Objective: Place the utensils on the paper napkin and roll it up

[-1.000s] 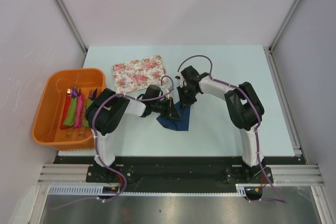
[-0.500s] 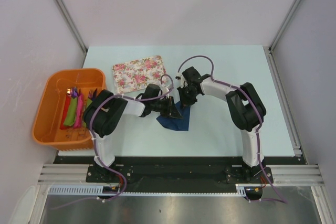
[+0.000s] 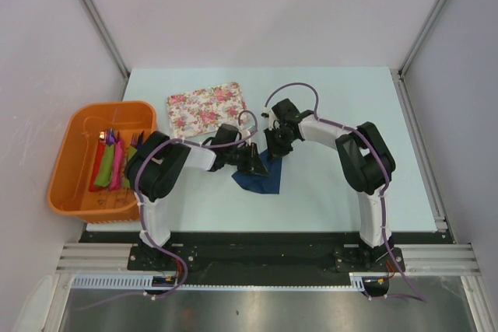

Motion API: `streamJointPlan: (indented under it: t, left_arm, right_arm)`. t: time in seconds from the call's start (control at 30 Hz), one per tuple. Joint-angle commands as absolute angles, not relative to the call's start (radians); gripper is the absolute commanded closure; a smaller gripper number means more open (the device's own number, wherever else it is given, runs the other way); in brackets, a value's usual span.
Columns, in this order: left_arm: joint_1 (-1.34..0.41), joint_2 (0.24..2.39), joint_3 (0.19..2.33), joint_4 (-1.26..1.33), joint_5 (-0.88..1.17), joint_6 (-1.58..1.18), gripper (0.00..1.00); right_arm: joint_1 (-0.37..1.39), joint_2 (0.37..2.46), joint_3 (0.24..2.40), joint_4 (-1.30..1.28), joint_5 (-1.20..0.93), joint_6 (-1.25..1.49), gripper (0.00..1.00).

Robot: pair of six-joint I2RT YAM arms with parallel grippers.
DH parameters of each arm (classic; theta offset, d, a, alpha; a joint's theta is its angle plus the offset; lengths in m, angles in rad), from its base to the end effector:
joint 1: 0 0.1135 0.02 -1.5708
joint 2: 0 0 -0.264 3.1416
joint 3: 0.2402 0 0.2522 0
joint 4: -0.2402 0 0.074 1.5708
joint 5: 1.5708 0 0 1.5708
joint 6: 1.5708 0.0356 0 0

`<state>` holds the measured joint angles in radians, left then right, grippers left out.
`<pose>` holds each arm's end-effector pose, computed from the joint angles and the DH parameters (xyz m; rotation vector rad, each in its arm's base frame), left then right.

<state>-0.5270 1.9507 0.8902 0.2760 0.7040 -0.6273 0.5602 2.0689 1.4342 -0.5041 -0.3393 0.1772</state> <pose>0.3008 -0.2017 0.1028 0.2574 2.5388 -1.3474 0.3529 0.2353 0.1508 -0.6329 2.7144 0.6653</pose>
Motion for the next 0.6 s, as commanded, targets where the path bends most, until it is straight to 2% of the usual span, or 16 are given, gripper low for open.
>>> streamJointPlan:
  t: [0.0,0.03,0.1,0.13,0.3,0.43,0.57]
  left_arm:
    - [-0.511,1.942,0.879,0.187,0.687,-0.545,0.79]
    - [-0.508,1.889,0.862,0.201,0.707,-0.542,0.69]
    - [-0.494,1.824,0.845,0.218,0.730,-0.522,0.59]
    - [-0.486,1.765,0.842,0.204,0.733,-0.509,0.50]
    - [-0.376,1.655,0.830,0.008,0.698,-0.433,0.30]
    - [-0.307,1.638,0.825,-0.168,0.637,-0.315,0.28]
    - [-0.270,1.669,0.813,-0.213,0.621,-0.272,0.29]
  right_arm:
    - [0.565,2.149,1.378,-0.522,-0.268,0.121,0.95]
    - [0.563,2.149,1.374,-0.515,-0.268,0.120,0.95]
    - [0.566,2.148,1.371,-0.509,-0.270,0.117,0.95]
    - [0.566,2.149,1.368,-0.503,-0.270,0.117,0.96]
    - [0.569,2.152,1.362,-0.492,-0.267,0.113,0.96]
    - [0.569,2.152,1.361,-0.486,-0.261,0.115,0.96]
    - [0.575,2.155,1.362,-0.486,-0.256,0.118,0.96]
